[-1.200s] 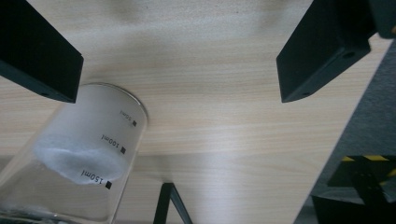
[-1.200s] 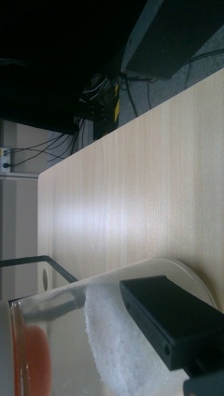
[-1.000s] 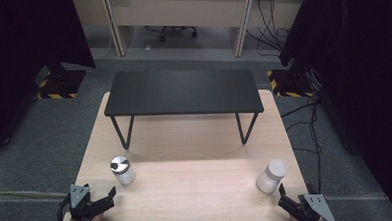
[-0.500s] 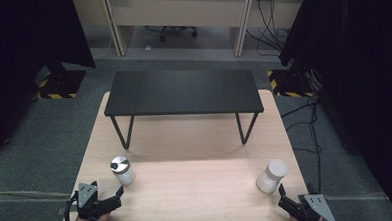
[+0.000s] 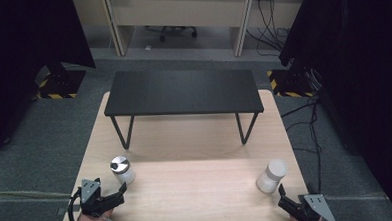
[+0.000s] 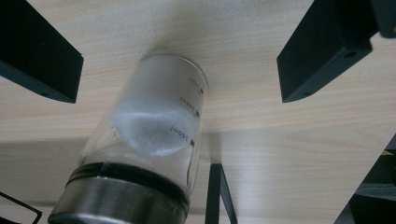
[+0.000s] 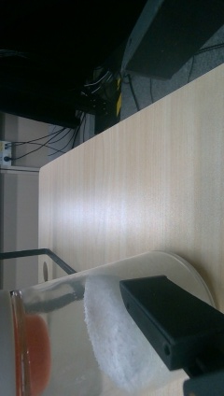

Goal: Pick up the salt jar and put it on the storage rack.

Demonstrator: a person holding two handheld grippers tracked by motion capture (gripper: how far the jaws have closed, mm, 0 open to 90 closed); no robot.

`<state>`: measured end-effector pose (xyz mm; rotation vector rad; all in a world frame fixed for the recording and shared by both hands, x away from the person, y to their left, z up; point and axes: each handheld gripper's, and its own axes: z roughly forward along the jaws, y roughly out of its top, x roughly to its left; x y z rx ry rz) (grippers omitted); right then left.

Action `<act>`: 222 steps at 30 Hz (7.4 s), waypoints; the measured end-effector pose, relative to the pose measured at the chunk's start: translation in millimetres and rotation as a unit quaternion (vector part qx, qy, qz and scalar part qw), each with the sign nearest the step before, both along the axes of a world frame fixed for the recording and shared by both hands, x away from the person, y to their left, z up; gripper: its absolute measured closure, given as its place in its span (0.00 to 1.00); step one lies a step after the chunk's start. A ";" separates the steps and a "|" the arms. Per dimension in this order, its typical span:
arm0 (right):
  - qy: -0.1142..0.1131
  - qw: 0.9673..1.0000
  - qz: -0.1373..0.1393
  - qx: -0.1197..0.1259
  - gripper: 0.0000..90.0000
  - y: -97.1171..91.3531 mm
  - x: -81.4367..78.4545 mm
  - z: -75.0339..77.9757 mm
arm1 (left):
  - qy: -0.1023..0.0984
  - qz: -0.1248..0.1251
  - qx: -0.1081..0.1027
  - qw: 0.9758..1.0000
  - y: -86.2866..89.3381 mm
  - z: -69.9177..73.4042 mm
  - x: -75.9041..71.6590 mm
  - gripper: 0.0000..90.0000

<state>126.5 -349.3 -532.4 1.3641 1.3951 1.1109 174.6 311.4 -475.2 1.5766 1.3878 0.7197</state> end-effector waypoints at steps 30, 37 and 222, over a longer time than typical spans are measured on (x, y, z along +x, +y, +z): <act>0.003 1.000 0.000 -0.001 0.00 0.3 0.5 0.9 | -0.006 -0.028 0.007 1.000 -18.2 11.2 40.9 0.04; 0.002 1.000 0.000 -0.001 0.00 0.3 0.4 0.7 | -0.010 -0.020 0.025 0.999 -25.0 10.0 42.1 0.13; -0.022 1.000 -0.004 -0.014 0.00 5.1 -4.0 -7.1 | -0.029 -0.041 0.054 0.997 -86.5 227.0 225.9 0.34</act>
